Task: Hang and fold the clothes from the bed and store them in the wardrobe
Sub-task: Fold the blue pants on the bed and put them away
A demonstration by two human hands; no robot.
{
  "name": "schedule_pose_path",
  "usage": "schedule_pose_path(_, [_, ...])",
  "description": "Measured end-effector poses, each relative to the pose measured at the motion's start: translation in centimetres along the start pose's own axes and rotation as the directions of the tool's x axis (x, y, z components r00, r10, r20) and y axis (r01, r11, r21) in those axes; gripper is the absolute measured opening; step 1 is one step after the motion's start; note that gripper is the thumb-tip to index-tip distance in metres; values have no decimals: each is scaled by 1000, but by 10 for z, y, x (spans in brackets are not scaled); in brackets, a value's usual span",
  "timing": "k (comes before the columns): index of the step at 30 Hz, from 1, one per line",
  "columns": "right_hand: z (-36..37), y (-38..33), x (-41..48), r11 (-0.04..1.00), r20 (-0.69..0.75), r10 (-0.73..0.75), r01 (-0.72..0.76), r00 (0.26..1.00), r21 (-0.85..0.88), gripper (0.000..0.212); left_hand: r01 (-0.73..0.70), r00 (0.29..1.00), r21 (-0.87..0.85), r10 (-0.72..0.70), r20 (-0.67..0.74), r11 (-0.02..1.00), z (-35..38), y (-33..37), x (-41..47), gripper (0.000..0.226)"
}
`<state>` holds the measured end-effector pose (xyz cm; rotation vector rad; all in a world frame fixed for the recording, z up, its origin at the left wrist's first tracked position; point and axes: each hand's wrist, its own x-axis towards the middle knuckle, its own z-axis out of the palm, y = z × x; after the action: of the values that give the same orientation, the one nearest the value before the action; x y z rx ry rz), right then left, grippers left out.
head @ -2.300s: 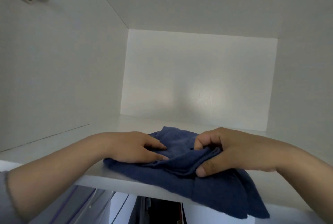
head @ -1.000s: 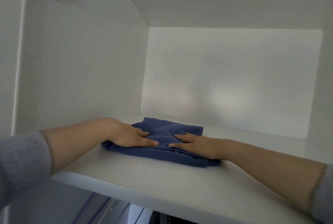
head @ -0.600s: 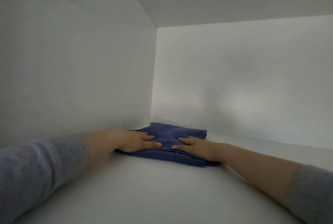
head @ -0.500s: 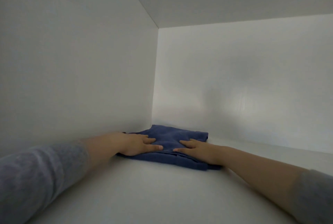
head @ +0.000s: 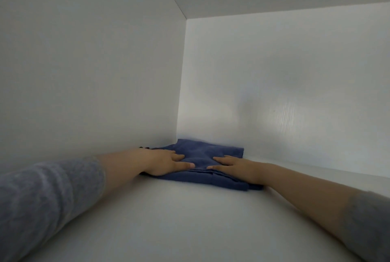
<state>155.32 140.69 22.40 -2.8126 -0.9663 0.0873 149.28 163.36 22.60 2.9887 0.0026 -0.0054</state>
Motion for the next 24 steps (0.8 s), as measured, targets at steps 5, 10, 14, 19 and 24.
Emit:
schedule_pose_path(5, [0,3,4,998,-16,14,-13,1000,58,69,-28,997,73,33,-72,997,-3,0,-4,69])
schedule_pose_path(10, [1,4,-2,984,-116,48,-27,992,175,75,23,967,55,-8,-256,998,-12,4,-21,59])
schedule_pose_path(14, [-9,3,-20,954,-213,105,-38,971,298,74,-9,914,-114,-38,-405,993,-24,15,-46,46])
schedule_pose_path(19, [-27,-7,-59,958,-269,120,-41,956,283,55,-56,900,-187,-32,-435,981,-31,38,-80,44])
schedule_pose_path(24, [-38,-24,-123,974,-257,104,-46,961,221,51,-121,894,-224,8,-448,967,-32,60,-118,42])
